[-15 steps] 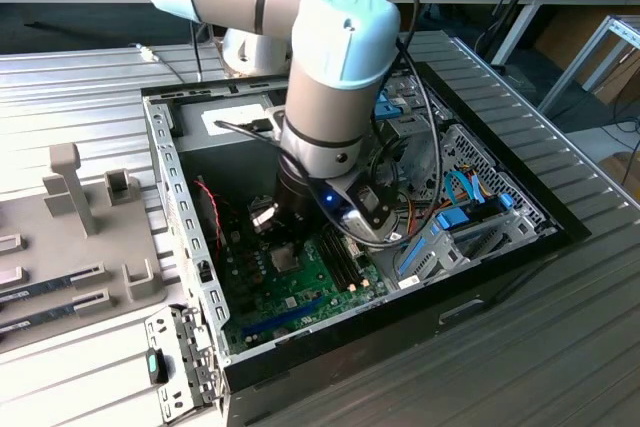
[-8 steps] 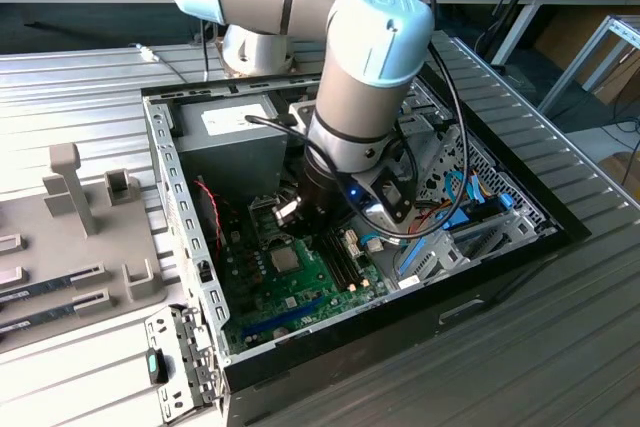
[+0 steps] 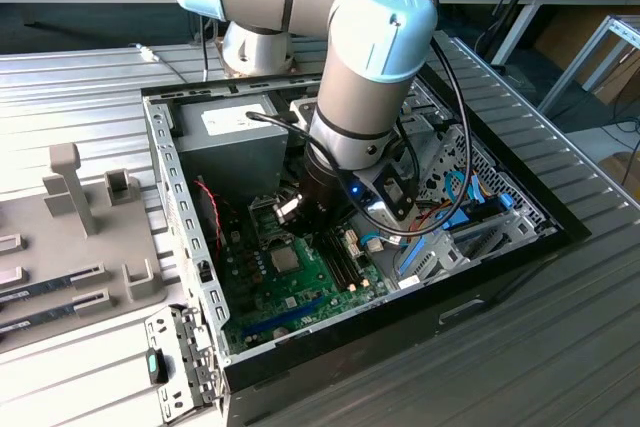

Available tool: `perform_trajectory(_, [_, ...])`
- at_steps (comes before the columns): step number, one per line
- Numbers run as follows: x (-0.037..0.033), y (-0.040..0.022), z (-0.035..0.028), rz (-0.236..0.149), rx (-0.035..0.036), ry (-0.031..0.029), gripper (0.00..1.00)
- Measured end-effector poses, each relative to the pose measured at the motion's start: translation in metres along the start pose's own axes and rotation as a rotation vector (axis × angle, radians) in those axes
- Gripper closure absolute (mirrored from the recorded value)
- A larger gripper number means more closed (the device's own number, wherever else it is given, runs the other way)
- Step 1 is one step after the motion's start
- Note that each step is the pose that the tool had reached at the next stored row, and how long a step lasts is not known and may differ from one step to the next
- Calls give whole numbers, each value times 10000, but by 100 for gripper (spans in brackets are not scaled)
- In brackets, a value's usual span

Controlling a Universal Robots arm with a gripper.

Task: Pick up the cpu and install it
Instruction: 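Place the cpu into insertion slot, then close the cpu cover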

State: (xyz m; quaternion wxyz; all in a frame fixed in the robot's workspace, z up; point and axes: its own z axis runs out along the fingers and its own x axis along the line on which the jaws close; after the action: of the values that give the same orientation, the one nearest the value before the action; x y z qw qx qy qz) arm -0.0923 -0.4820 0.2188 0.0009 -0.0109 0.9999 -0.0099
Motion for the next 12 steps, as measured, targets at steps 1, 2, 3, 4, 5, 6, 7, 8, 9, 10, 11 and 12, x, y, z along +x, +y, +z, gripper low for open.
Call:
perform_trajectory(1, [0, 0, 0, 0, -1, 0, 89])
perform_trajectory(2, [0, 0, 0, 0, 0, 0, 89])
perform_trajectory(3, [0, 0, 0, 0, 0, 0, 89])
perform_trajectory(4, [0, 0, 0, 0, 0, 0, 89])
perform_trajectory(5, [-4, 1, -1, -1, 1, 1, 89])
perform_trajectory(6, [-13, 7, -2, -1, 3, 5, 89])
perform_trajectory(7, [-38, 47, 0, 1, -36, 8, 89])
perform_trajectory(8, [-46, 66, 0, 1, -87, 7, 89])
perform_trajectory(9, [-50, 82, 0, 0, -157, 5, 89])
perform_trajectory(10, [-50, 94, -1, -1, -368, 3, 89])
perform_trajectory(11, [-51, 99, 0, 0, -560, -4, 89])
perform_trajectory(12, [-51, 106, 0, 1, -915, -10, 89])
